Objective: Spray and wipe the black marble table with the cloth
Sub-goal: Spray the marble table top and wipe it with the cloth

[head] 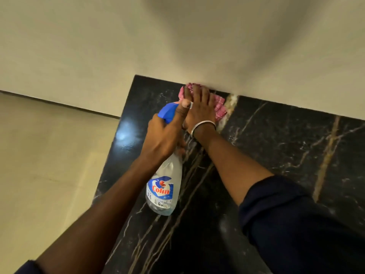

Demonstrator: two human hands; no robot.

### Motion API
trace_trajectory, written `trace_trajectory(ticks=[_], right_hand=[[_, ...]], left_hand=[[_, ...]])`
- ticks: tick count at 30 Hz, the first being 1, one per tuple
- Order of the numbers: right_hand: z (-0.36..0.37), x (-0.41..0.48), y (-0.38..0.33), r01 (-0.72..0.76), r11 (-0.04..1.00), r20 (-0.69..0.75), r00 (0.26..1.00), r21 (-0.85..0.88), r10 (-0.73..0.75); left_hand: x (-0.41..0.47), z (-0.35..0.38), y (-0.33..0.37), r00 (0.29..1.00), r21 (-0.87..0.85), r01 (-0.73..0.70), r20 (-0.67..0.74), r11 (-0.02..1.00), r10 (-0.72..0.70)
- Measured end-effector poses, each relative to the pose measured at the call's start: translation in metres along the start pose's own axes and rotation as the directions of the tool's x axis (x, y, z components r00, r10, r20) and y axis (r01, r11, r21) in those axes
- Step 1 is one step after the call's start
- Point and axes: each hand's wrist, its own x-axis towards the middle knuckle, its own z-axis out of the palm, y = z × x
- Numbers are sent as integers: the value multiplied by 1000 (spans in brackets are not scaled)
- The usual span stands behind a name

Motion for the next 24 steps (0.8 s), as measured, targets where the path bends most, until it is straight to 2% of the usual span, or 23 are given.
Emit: trace_trajectory(ticks=[5,9,16,20,24], right_hand=[[10,46,-78,161,980,12,987,-115,-161],[15,73,-114,264,952,22,964,-153,-264],[13,71,-128,269,955,-6,962,-122,-272],[12,45,-139,252,965,-4,967,-67,-253],[22,12,-151,260,962,-16,965,-82,-262]], left_hand=[[10,-61,-33,995,39,29,-96,999,-25],[11,-92,-47,986,13,56,-160,998,-53],[0,-117,-59,975,2,113,-193,994,-111],[-14,-124,-60,967,-22,85,-239,996,-88],[-31,-130,-69,954,8,54,-295,999,-49]])
